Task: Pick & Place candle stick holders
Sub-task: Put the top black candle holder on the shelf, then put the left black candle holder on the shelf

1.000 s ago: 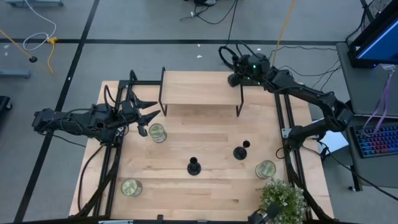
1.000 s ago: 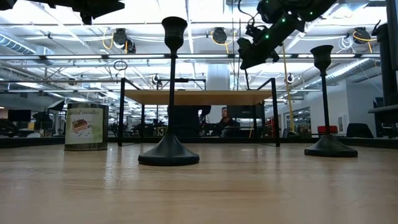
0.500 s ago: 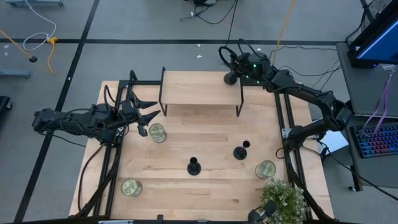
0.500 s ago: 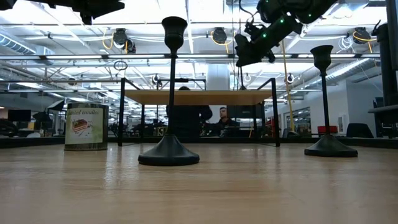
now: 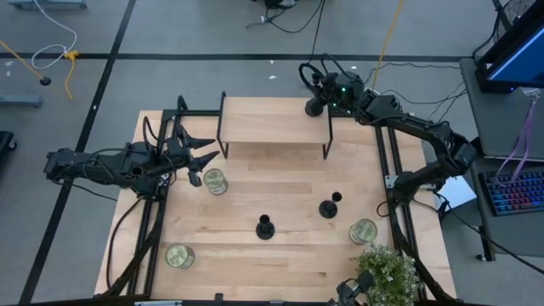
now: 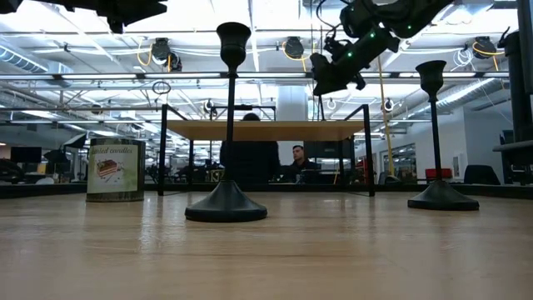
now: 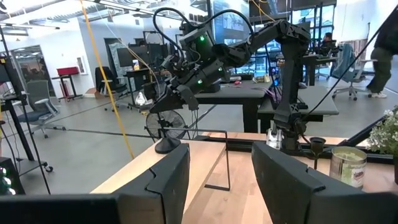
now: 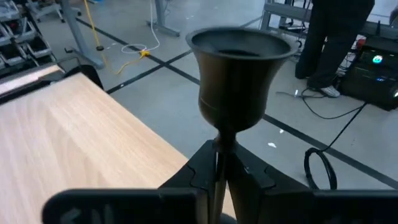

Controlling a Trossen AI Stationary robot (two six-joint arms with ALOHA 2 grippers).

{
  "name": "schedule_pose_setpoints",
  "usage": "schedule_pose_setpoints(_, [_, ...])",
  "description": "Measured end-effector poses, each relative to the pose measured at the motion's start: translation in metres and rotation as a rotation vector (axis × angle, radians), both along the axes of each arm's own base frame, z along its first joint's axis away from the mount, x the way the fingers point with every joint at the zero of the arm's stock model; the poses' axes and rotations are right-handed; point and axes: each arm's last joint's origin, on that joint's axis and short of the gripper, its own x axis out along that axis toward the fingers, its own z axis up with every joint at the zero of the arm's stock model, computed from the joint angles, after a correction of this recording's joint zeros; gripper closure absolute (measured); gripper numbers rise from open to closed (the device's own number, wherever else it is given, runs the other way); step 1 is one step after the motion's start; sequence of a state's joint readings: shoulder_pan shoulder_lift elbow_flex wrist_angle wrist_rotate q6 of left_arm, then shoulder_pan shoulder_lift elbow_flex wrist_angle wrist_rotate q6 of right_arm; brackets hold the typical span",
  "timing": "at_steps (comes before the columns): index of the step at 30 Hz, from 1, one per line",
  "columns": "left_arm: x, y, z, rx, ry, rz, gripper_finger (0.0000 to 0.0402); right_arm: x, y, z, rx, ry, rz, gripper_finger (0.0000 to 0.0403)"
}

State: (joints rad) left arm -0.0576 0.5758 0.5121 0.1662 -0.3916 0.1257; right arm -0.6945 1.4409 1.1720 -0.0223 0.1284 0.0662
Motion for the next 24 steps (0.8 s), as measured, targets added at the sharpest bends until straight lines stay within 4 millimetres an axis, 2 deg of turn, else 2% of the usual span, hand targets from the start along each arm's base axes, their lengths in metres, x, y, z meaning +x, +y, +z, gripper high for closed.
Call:
schedule_pose_setpoints(9, [0.0, 0.0, -0.002, 0.002, 0.022, -0.005, 0.022, -0.003, 0.002, 0.002, -0.021, 0.03, 0.014, 0.0303])
schedule_pose_setpoints(13, [0.001, -0.002, -0.005, 0.016, 0.059, -0.084, 0.022, -0.009, 0.009, 0.009, -0.041, 0.067, 0.036, 0.0276])
schedule_pose_setpoints(19, [0.003, -0.008, -0.017, 0.006, 0.171, -0.286, 0.022, -0.023, 0.03, 0.019, 0.015, 0.103, 0.113, 0.0241])
schedule_pose_setpoints(24, [0.015, -0.011, -0.032, -0.086, 0.286, -0.319, 0.022, -0.033, 0.049, 0.028, 0.057, 0.111, 0.178, 0.0223])
